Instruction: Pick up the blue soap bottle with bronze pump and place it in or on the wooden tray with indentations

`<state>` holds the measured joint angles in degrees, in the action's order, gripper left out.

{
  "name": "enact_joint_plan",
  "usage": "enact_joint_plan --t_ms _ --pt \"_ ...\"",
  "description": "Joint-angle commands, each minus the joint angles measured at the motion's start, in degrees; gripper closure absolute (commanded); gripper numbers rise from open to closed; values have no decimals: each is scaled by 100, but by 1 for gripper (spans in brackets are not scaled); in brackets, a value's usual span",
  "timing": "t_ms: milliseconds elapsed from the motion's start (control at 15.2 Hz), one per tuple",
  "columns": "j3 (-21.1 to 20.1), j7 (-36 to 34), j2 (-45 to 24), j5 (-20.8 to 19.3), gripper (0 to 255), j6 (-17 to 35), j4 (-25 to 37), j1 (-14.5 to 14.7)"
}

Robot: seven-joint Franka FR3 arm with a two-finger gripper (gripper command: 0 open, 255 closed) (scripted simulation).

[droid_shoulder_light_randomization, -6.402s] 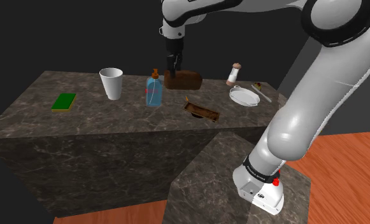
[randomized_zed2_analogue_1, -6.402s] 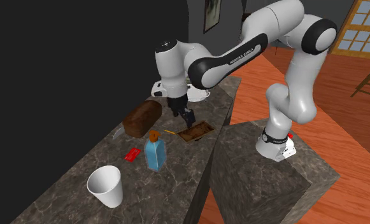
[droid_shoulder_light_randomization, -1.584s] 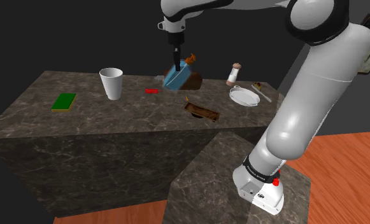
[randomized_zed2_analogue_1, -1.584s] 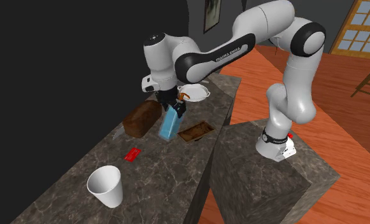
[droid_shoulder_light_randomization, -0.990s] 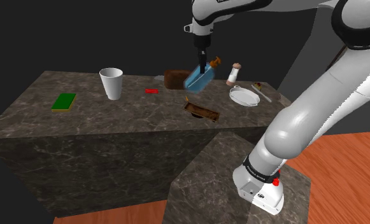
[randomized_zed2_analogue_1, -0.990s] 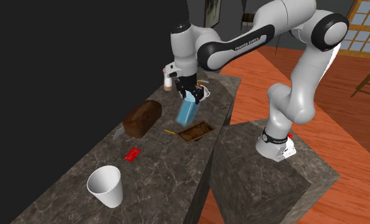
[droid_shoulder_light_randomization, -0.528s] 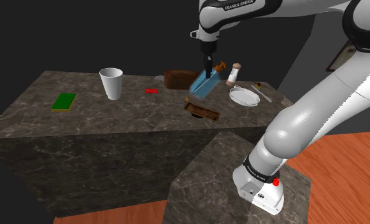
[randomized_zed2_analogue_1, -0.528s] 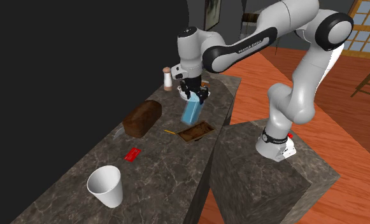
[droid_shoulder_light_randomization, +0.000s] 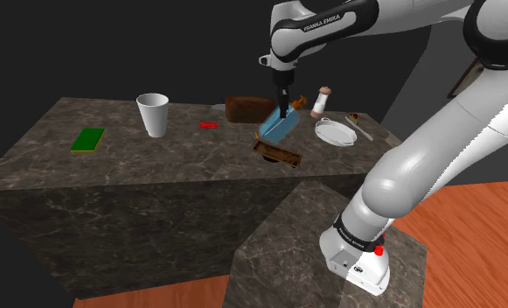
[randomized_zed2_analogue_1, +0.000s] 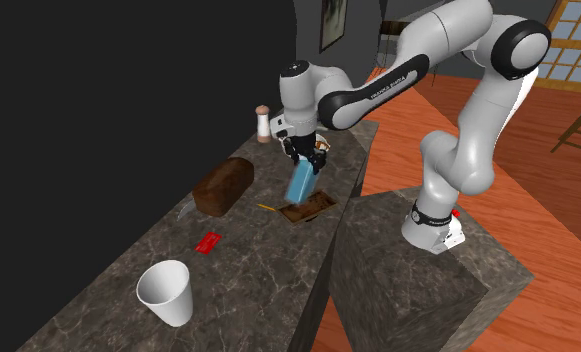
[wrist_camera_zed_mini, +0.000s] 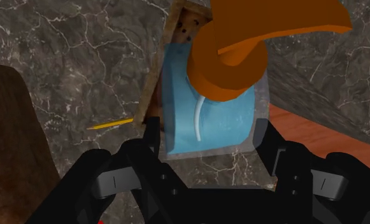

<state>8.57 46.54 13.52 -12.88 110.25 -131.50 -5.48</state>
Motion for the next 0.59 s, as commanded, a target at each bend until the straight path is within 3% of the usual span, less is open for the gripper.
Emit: enact_joint_plan --t_ms 0,264,528 --pt "6 -28 -59 -9 255 168 -107 -2" --pt "25 -77 -204 -30 255 520 -317 -10" --pt "25 -77 -204 -30 255 520 -317 -10"
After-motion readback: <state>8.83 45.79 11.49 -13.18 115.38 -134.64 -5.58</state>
